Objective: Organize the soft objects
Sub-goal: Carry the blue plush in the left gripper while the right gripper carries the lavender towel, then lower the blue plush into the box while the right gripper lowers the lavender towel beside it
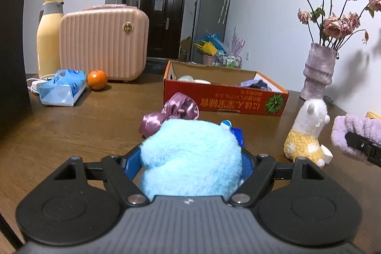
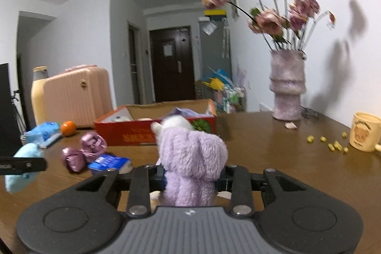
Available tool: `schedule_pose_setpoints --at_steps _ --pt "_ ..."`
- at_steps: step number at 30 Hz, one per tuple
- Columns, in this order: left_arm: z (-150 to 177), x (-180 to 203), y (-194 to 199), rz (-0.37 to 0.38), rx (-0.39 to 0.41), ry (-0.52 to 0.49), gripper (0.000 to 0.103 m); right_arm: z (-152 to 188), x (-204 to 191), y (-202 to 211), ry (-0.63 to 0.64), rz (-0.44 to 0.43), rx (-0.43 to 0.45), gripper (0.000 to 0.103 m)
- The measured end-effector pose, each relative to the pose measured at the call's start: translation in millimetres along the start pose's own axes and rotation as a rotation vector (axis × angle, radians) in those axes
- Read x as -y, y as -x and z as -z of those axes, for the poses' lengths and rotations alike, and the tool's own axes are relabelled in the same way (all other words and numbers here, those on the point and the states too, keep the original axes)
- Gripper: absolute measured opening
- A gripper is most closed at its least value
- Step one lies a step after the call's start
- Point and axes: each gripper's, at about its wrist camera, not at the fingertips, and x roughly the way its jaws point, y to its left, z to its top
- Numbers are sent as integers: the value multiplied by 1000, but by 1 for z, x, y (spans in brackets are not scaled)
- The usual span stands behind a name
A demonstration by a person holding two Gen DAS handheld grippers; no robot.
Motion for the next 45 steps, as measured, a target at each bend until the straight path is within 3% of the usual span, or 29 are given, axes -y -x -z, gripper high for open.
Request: schedule_pose_setpoints --at_steps 12,25,45 --pt "-33 14 4 6 83 -16 79 -31 -34 -3 55 -58 106 32" --pt "-71 36 -16 14 145 4 79 -70 -14 -35 27 -58 184 32" --pt "-110 62 -79 -8 167 50 79 -106 15 -118 71 -109 152 32"
